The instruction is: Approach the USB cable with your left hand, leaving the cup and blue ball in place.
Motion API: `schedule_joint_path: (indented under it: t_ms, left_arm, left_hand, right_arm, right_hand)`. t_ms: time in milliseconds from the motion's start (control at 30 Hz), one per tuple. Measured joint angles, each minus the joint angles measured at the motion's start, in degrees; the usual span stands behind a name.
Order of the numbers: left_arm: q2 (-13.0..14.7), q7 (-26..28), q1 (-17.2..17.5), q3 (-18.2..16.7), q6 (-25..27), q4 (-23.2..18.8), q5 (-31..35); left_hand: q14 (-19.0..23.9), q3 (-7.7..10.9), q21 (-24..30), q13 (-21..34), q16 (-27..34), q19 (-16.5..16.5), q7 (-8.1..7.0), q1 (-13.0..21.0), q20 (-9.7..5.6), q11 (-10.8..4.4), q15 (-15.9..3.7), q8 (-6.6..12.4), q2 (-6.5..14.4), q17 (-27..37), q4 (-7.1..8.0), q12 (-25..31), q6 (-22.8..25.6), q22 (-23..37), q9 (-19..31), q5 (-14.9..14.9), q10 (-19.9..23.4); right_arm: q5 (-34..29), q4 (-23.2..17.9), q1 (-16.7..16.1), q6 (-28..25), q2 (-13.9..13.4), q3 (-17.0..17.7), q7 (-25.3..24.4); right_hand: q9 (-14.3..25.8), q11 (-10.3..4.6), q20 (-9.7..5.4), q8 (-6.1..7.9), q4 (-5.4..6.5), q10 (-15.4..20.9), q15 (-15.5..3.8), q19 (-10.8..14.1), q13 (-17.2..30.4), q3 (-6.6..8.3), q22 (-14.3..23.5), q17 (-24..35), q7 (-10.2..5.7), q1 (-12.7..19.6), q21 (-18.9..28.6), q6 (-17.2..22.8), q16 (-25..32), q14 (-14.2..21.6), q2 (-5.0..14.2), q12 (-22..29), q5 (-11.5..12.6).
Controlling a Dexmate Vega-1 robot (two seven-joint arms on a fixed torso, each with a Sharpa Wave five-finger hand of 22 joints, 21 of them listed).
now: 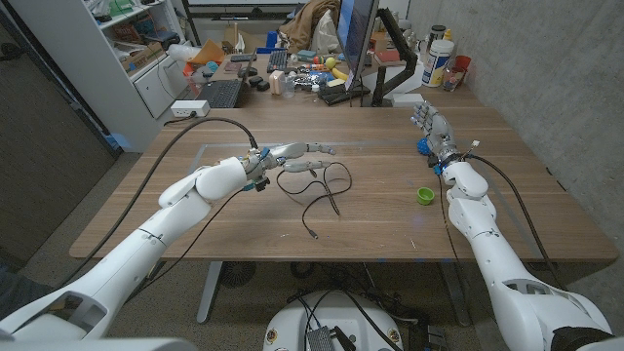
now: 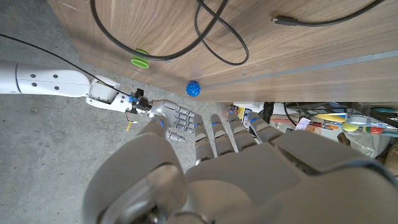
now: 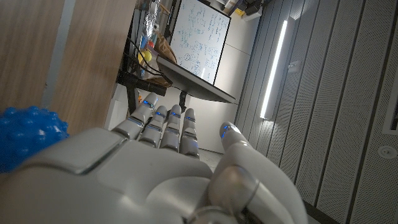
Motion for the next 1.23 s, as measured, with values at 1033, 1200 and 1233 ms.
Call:
schedule_joint_path:
  t_ms: [1033, 1200, 1233]
  left_arm:
    - [-0.6, -0.7, -1.4, 2.1, 0.9, 2.6, 0.3]
    - [-0.8, -0.9, -1.6, 2.4, 0.6, 2.8, 0.2]
    - [-0.8, -0.9, -1.6, 2.4, 0.5, 2.8, 0.2]
  left_hand:
    - [0.5, 0.00, 0.0, 0.0, 0.0, 0.0, -0.42, 0.0, 0.00, -0.30, 0.11, 0.00, 0.0, 0.0, 0.00, 0.0, 0.4, 0.0, 0.0, 0.0, 0.3]
    - [0.5, 0.00, 0.0, 0.0, 0.0, 0.0, -0.42, 0.0, 0.00, -0.30, 0.11, 0.00, 0.0, 0.0, 0.00, 0.0, 0.4, 0.0, 0.0, -0.4, 0.3]
    - [0.5, 0.00, 0.0, 0.0, 0.0, 0.0, -0.42, 0.0, 0.00, -0.30, 0.11, 0.00, 0.0, 0.0, 0.00, 0.0, 0.4, 0.0, 0.0, -0.4, 0.3]
  right_arm:
    - [0.1, 0.3, -0.1, 0.7, 0.1, 0.3, -0.3]
    - [0.1, -0.4, -0.5, 0.7, 0.0, 0.3, -0.4]
    - [0.1, -0.5, -0.5, 0.7, 0.0, 0.3, -0.4]
  right_hand:
    - [0.0, -0.21, 0.20, 0.00, 0.00, 0.2, 0.00, 0.2, 0.0, 0.00, 0.0, 0.0, 0.00, 0.0, -0.7, 0.0, -0.2, 0.0, 0.00, 0.0, 0.0]
    - [0.0, -0.21, 0.20, 0.00, 0.00, 0.2, 0.00, 0.2, 0.0, 0.00, 0.0, 0.0, 0.00, 0.0, -0.7, 0.0, -0.2, 0.0, 0.00, 0.0, 0.0]
    - [0.0, -0.21, 0.20, 0.00, 0.00, 0.2, 0.00, 0.2, 0.0, 0.00, 0.0, 0.0, 0.00, 0.0, -0.9, 0.0, -0.2, 0.0, 0.00, 0.0, 0.0]
